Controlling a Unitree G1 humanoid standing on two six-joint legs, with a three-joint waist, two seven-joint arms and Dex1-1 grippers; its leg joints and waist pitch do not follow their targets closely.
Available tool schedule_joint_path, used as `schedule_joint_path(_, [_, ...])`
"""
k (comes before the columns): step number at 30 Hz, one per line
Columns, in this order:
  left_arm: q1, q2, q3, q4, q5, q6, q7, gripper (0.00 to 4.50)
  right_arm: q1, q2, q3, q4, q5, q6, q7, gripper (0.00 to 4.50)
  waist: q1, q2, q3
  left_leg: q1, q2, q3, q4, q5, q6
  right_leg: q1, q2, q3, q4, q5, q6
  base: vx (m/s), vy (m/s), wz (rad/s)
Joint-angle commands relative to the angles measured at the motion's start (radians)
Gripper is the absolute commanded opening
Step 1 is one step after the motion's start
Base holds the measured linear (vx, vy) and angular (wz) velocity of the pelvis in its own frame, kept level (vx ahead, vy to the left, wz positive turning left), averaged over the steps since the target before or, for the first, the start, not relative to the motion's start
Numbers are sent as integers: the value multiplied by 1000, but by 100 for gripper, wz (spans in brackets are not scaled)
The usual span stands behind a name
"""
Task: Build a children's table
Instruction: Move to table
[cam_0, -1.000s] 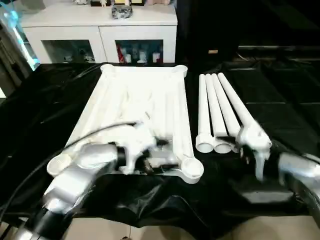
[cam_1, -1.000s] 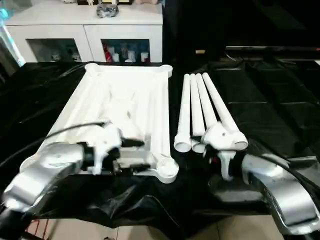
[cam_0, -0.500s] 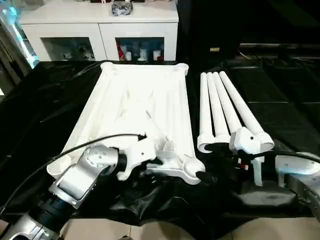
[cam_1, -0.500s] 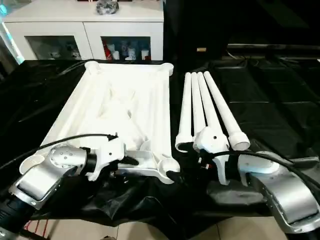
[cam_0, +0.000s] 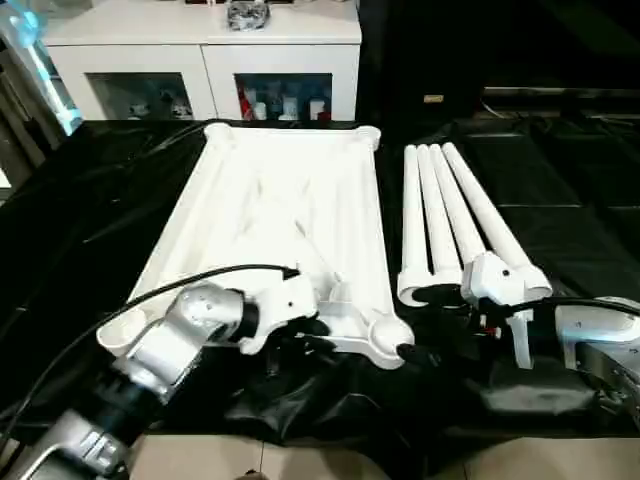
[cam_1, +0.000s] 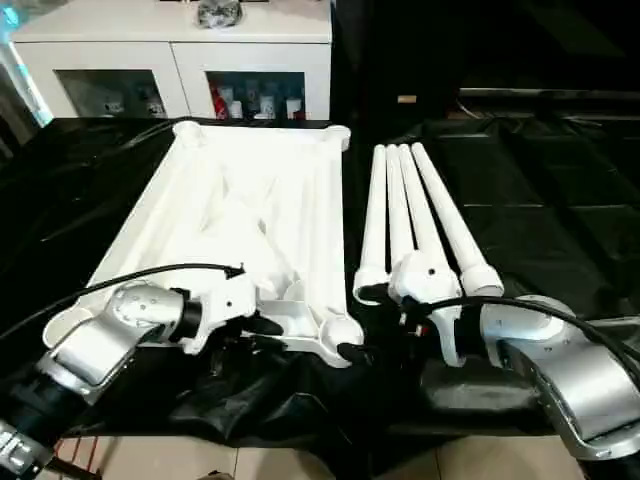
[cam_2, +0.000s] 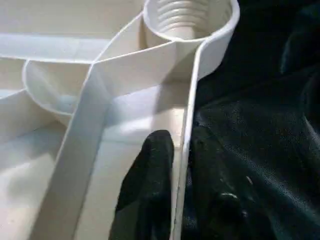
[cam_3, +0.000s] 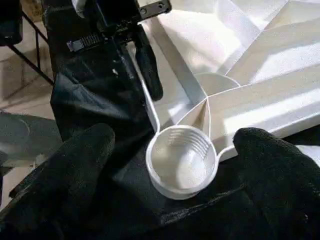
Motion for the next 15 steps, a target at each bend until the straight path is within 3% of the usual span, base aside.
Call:
schedule_joint_path(1, [-29,-3,1,34,28,-25,10,41,-3,-19,9,-2,-10,-5,8,450,-2,-17,-53,7,76,-26,-79,-131,65,32,-91,54,-91,-101,-257,0,0,0])
schedule_joint_path(5, [-25,-1,9,32,38,-56,22,19,-4,-15,12,-3,-7,-5,1,450,-3,-21,-52,5,77,-24,-80,-132,64,33,-91,53,-91,-114,-256,0,0,0])
schedule_joint_path(8, [-20,-2,19,25,40,-69,34,2,-5,-11,14,-3,-9,-5,-1,450,-7,-21,-56,2,76,-24,-78,-105,71,34,-91,52,-86,-67,-256,0,0,0])
schedule_joint_path(11, [-17,-10,61,-9,48,-81,99,2,-5,-7,16,0,-13,-9,-3,450,-8,-25,-59,-2,74,-20,-72,-66,98,34,-89,52,-79,11,-271,0,0,0])
schedule_joint_path(15, [-9,-1,89,-57,57,-61,137,2,-5,-7,19,8,-18,-15,-4,450,-11,-24,-60,-3,76,-21,-71,-54,109,33,-88,50,-76,30,-275,0,0,0])
